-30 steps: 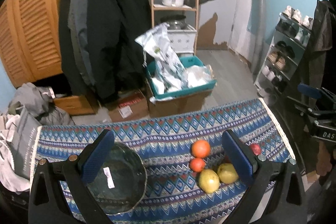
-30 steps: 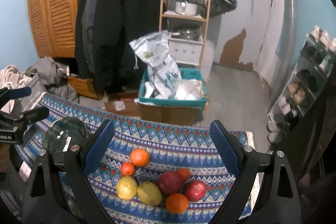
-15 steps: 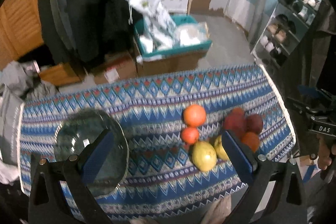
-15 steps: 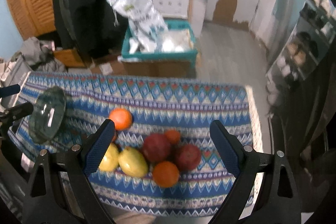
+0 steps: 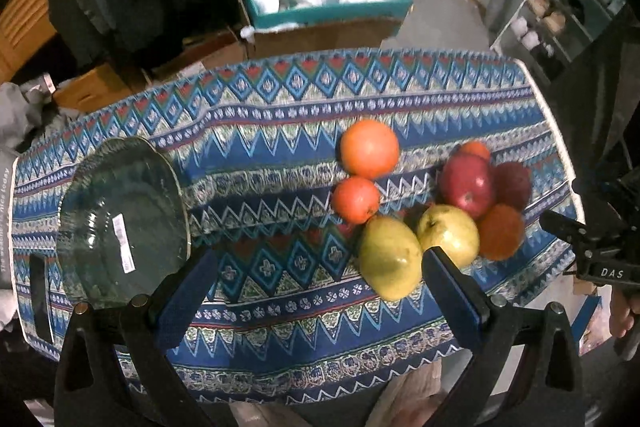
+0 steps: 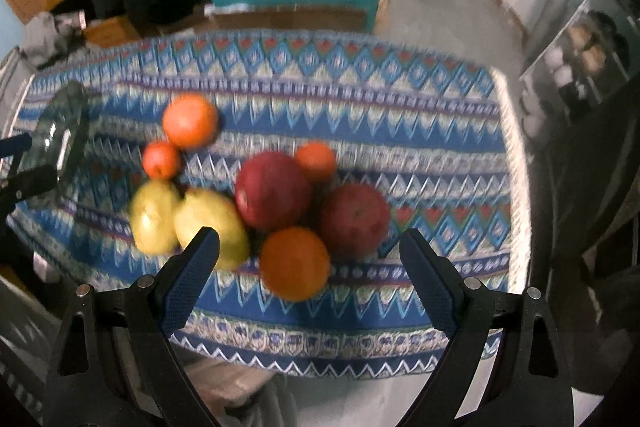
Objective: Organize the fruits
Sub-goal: 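Move both tools down toward the fruit pile beside the glass bowl, then grasp the green pear with the left tool while the right tool grasps the large orange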
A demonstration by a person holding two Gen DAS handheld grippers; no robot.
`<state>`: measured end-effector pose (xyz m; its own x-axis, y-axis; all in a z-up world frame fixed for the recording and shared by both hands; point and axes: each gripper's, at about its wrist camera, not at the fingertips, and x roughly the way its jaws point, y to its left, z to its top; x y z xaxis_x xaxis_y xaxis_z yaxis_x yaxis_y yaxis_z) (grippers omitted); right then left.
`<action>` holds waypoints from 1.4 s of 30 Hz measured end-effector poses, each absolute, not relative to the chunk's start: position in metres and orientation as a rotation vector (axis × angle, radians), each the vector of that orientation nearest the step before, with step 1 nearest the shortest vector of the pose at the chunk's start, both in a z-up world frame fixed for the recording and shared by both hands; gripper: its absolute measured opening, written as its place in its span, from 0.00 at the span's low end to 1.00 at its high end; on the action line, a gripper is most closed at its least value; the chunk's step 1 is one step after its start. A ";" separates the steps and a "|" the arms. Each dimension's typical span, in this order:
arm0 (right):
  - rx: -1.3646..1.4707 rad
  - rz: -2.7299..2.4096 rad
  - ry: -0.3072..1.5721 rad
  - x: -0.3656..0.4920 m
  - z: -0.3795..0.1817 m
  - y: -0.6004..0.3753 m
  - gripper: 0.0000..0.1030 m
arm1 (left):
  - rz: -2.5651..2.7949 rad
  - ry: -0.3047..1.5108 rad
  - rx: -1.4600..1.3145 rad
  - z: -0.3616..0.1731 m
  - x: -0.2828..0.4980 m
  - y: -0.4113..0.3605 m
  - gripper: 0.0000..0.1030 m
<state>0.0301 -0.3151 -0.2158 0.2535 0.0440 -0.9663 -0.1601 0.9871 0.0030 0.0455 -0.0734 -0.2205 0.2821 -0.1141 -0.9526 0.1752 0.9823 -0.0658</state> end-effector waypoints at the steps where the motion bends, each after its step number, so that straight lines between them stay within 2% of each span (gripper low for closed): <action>1: -0.098 0.143 1.325 0.031 -0.222 -0.315 0.88 | -0.189 1.279 0.065 -0.226 0.045 -0.076 0.99; 4: -0.092 0.159 1.375 0.031 -0.240 -0.316 0.88 | -0.187 1.318 0.068 -0.241 0.045 -0.081 0.96; 13: -0.114 0.231 1.469 0.032 -0.279 -0.307 0.87 | -0.191 1.390 0.081 -0.279 0.047 -0.097 0.96; 16: -0.109 0.237 1.486 0.033 -0.287 -0.307 0.80 | -0.193 1.398 0.087 -0.285 0.047 -0.100 0.96; 22: -0.095 0.256 1.515 0.038 -0.301 -0.303 0.79 | -0.210 1.417 0.094 -0.292 0.050 -0.105 0.96; 33: -0.107 0.230 1.532 0.051 -0.334 -0.293 0.66 | -0.252 1.442 0.079 -0.303 0.054 -0.118 0.96; 42: -0.045 0.235 1.506 0.057 -0.344 -0.301 0.66 | -0.320 1.449 0.081 -0.319 0.057 -0.139 0.82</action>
<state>0.0572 -0.3012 -0.3443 0.0470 0.1263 -0.9909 -0.1818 0.9765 0.1159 0.0565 -0.1386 -0.3191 0.0877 -0.1658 -0.9823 0.2635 0.9548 -0.1376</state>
